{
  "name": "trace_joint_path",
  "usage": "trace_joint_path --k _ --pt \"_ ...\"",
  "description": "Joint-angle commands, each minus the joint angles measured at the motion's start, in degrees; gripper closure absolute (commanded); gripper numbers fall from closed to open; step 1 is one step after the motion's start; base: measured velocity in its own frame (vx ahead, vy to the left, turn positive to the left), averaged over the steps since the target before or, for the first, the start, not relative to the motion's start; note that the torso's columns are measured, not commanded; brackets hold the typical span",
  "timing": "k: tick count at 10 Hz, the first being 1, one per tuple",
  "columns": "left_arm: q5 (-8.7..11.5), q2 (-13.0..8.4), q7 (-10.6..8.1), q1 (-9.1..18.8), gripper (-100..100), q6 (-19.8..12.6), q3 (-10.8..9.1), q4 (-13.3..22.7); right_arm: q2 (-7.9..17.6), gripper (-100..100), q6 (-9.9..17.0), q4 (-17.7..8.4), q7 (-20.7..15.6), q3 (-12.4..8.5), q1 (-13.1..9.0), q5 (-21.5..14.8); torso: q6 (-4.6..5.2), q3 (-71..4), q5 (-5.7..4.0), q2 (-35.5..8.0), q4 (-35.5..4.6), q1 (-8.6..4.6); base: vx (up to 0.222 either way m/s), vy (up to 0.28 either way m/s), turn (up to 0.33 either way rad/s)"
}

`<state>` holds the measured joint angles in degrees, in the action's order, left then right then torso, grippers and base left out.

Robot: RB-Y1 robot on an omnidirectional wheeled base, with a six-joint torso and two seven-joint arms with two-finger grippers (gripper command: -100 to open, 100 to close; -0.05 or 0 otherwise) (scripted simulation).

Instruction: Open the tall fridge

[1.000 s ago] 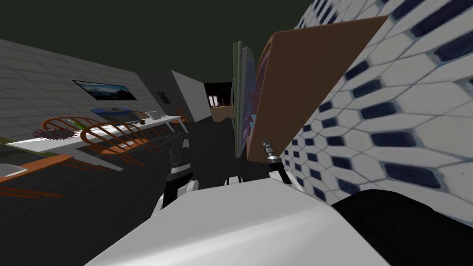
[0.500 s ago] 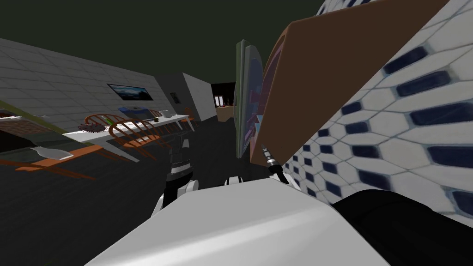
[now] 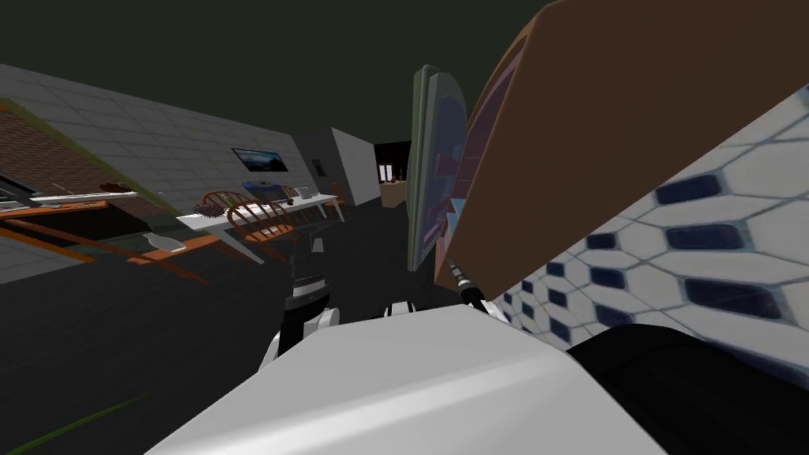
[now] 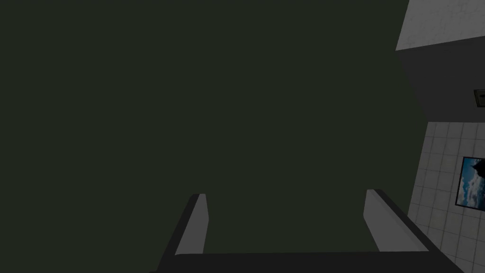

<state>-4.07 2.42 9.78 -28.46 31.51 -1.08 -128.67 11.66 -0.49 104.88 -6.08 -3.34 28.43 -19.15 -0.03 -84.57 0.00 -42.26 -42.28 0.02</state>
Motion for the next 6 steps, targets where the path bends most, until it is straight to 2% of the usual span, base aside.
trace_joint_path --k 1,2,4,5,6 --pt "0.0 0.0 0.00 0.0 0 0.0 0.00 0.0 0.8 -100 4.5 -4.8 -0.1 0.1 -0.3 -4.6 0.04 0.0 0.02 0.0 0.0 0.03 0.074 0.001 0.297" --pt "0.0 0.0 0.00 0.0 0 0.0 0.00 0.0 0.8 -100 6.3 -5.5 -0.1 0.1 -0.3 -5.8 0.01 0.0 0.02 0.0 0.0 0.01 0.061 -0.016 0.145" --pt "0.0 0.0 0.00 0.0 0 0.0 0.00 0.0 1.3 -100 9.6 -8.5 -0.2 0.2 -0.3 -9.3 0.00 0.0 -0.02 0.0 0.0 -0.08 0.077 -0.025 0.223" --pt "0.0 0.0 0.00 0.0 0 0.0 -0.01 0.0 1.3 -100 10.6 -8.5 -0.2 0.2 -0.3 -9.3 0.05 0.0 -0.01 0.0 0.0 -0.04 0.028 -0.007 -0.011" --pt "0.0 0.0 0.00 0.0 0 0.0 -0.01 0.0 1.7 -100 12.1 -11.5 -0.2 0.3 -0.3 -11.9 0.06 0.1 0.02 -0.2 0.0 0.04 0.047 0.003 0.292"
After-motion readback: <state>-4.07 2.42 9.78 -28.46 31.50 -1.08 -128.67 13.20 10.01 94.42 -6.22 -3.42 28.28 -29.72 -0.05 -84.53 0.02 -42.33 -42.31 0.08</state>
